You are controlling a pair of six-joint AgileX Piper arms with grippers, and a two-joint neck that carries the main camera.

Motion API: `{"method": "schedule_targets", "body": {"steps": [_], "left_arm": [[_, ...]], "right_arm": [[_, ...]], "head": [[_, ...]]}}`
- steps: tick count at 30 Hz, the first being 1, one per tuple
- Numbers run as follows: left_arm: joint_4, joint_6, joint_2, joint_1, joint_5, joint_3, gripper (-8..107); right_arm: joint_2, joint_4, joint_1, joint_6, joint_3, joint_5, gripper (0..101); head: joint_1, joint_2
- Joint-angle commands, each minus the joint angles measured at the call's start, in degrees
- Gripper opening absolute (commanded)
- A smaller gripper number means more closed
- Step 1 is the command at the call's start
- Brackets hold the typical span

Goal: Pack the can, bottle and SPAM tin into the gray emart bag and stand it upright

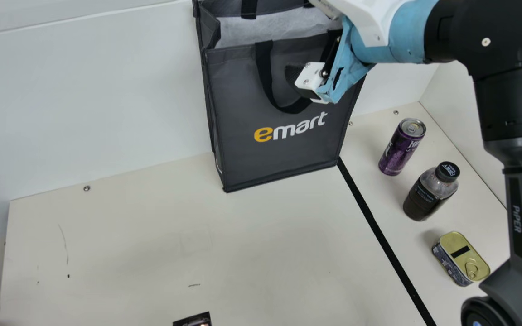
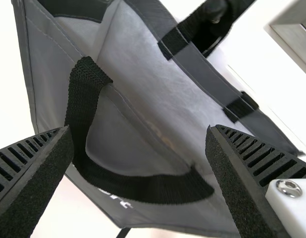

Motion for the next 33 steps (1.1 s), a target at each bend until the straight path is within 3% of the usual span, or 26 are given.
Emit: {"method": "schedule_targets", "body": {"steps": [1, 31, 33], "left_arm": [[0.0, 0.0, 0.0, 0.0, 0.0, 0.0, 90], [0.0, 0.0, 0.0, 0.0, 0.0, 0.0, 90], [0.0, 0.0, 0.0, 0.0, 0.0, 0.0, 90]], "right_arm": [[0.7, 0.7, 0.0, -1.4, -0.3, 0.0, 95], [10.0, 6.6, -0.7, -11.9, -1.8, 0.0, 95], [10.3, 6.9, -0.6, -12.4, -1.5, 0.0, 82]], "head": [[-1.3, -0.1], [-1.3, -0.1], [-1.3, -0.1]]}}
